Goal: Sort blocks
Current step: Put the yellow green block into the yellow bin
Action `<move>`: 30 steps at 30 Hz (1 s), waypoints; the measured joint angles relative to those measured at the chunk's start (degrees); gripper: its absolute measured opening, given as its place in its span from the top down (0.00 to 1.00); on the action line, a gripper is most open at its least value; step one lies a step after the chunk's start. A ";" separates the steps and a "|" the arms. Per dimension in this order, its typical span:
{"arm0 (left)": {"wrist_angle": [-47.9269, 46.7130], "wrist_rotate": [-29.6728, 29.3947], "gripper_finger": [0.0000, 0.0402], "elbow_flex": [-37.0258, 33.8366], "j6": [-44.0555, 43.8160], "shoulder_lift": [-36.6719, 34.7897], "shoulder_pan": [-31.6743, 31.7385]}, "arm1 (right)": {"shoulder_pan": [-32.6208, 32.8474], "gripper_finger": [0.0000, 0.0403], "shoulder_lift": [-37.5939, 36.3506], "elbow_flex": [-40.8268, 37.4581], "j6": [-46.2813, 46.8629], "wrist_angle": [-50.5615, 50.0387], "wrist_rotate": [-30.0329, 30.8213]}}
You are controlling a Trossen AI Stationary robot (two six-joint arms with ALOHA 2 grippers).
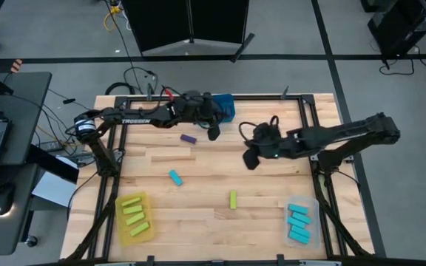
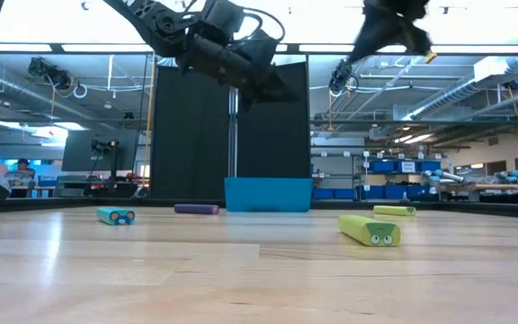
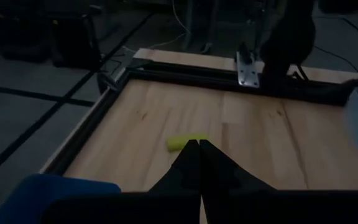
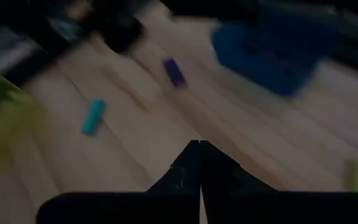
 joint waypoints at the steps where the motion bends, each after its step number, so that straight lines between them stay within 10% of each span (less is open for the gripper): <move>1: 0.03 0.32 1.00 -0.61 0.02 -0.17 0.00 | -0.34 0.97 -0.64 0.00 1.32 -2.77 -0.88; 14: 2.58 -1.03 1.00 -11.15 -2.92 -8.58 -0.35 | -13.96 0.92 -0.93 -8.24 4.42 -9.40 -16.94; 30: 2.80 -3.88 1.00 -20.82 -10.36 -17.94 -3.43 | -36.33 0.54 -0.02 -17.83 -9.01 -2.33 -22.72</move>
